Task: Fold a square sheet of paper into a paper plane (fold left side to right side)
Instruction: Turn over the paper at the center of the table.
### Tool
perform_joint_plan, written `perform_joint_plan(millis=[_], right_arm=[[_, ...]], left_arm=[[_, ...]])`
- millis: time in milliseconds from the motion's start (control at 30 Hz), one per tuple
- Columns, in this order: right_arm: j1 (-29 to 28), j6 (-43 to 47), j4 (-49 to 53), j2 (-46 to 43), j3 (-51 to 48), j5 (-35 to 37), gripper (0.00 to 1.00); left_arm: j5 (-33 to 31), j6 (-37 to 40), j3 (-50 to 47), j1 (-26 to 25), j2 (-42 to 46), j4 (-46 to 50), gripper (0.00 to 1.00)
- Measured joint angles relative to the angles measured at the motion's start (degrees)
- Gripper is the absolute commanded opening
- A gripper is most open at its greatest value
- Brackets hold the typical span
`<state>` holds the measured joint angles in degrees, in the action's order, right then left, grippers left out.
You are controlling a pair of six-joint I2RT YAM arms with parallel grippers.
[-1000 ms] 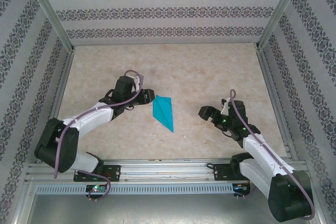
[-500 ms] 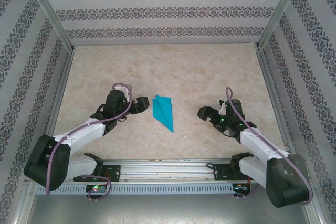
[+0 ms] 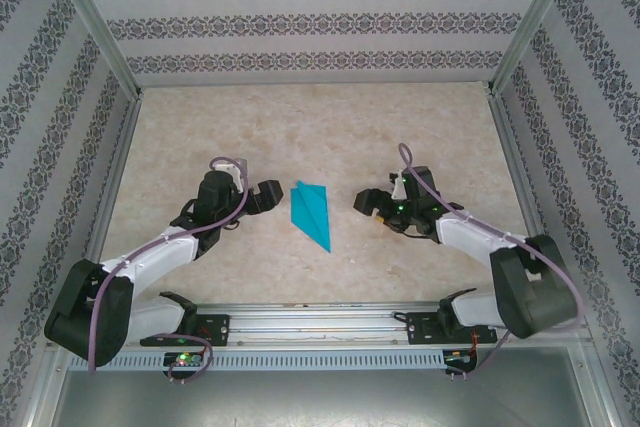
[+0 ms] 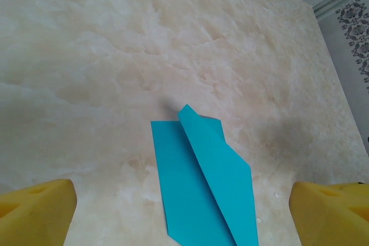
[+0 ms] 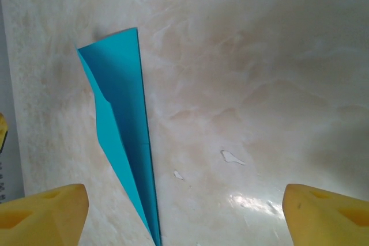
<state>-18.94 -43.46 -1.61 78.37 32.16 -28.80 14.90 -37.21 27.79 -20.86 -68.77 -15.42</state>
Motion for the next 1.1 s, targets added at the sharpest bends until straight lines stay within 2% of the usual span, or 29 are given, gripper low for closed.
perform_joint_plan(millis=[133,267,700,1100], right_arm=[[-3.43,0.68,-1.29,6.05,4.39,-1.53,0.67],[-6.25,1.95,-3.45,11.15,7.85,-2.34,0.6],[-9.46,6.32,-7.43,19.63,12.11,-3.82,0.51],[-10.6,6.58,-9.99,22.84,13.55,-5.79,0.36]], left_arm=[[0.07,-0.33,-0.61,0.28,0.04,-0.48,0.95],[0.07,-0.37,-0.83,0.42,0.04,-0.5,0.96],[0.07,-0.37,-0.83,0.74,0.83,-0.48,0.96],[0.07,-0.37,-0.83,0.74,0.92,-0.48,0.97]])
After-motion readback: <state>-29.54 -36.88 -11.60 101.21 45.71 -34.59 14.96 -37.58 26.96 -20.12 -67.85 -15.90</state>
